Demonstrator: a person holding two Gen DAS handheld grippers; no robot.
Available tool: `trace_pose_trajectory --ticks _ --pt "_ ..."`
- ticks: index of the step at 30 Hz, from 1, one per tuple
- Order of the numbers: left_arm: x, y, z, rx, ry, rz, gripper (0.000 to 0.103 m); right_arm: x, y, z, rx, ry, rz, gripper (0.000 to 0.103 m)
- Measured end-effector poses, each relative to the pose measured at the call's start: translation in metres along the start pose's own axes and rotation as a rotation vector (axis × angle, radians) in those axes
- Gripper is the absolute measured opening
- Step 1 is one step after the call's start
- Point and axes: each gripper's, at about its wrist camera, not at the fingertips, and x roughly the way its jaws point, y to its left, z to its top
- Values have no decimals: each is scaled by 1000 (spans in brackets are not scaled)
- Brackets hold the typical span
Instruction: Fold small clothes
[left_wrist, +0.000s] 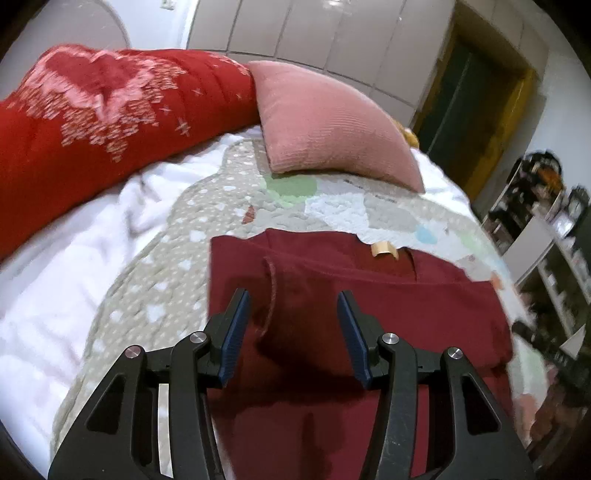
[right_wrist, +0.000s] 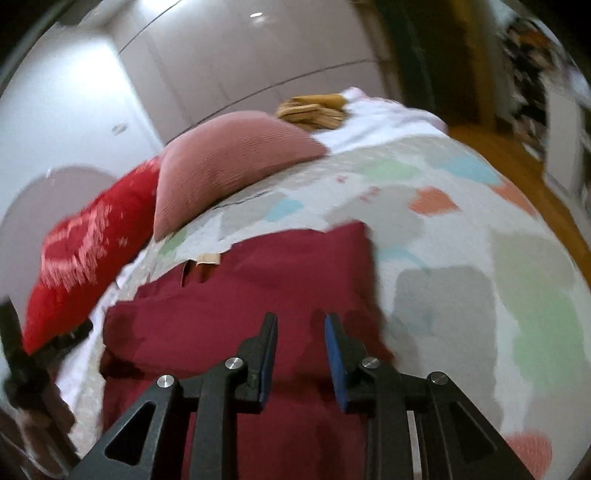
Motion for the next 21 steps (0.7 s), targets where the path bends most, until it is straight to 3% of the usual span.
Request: trace_pose_trajectory --ticks 4,6,8,11,13,18,21 --pt "45 4 -1 10 101 93 49 47 7 20 -49 48 -86 25" --pt "62 15 -5 -23 139 81 51 67 -2 23 -67 77 -157 25" --pt "62 21 -5 -47 125 60 51 82 -17 23 -74 95 -215 25" --pt "58 19 -5 -33 130 63 51 77 -35 26 16 89 -139 25" --pt "49 18 -6 -19 135 64 51 65 -36 25 30 92 -134 25" --pt "21 19 -17 -21 109 54 52 18 -12 7 -50 67 -114 31" --pt "13 20 -32 -27 124 57 52 24 -3 -8 -129 106 -134 41"
